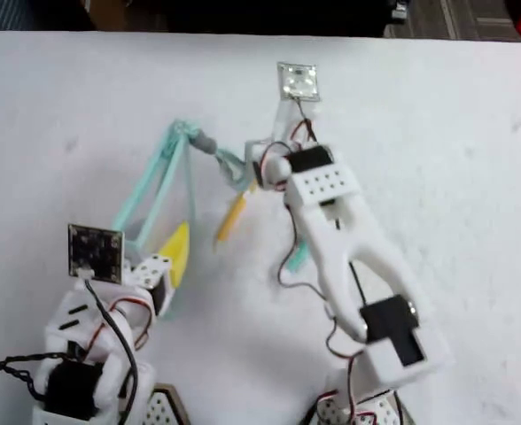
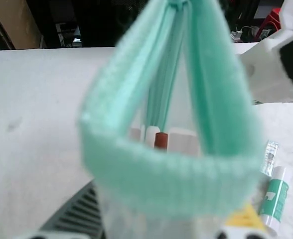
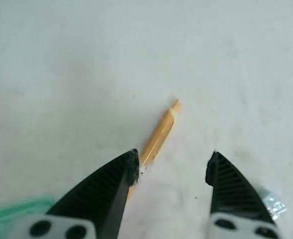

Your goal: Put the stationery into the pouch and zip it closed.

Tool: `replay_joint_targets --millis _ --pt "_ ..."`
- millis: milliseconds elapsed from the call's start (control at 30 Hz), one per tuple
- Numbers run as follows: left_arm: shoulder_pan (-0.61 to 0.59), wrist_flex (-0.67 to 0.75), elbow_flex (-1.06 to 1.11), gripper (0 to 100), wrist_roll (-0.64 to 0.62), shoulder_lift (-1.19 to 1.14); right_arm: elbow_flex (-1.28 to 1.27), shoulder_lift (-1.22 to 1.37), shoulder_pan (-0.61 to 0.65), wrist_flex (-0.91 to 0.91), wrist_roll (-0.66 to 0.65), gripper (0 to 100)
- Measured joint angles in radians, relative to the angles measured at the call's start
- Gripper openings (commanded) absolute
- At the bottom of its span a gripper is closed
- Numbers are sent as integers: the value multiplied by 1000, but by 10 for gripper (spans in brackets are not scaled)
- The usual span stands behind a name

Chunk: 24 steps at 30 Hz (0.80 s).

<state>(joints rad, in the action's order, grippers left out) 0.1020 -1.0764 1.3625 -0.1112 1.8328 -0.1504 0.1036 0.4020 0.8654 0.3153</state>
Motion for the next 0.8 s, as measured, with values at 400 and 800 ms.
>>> replay_joint_targets --millis 400,800 --pt "0 9 2 214 0 0 196 288 -3 52 37 215" --pt "0 12 11 213 0 0 416 454 31 52 37 215"
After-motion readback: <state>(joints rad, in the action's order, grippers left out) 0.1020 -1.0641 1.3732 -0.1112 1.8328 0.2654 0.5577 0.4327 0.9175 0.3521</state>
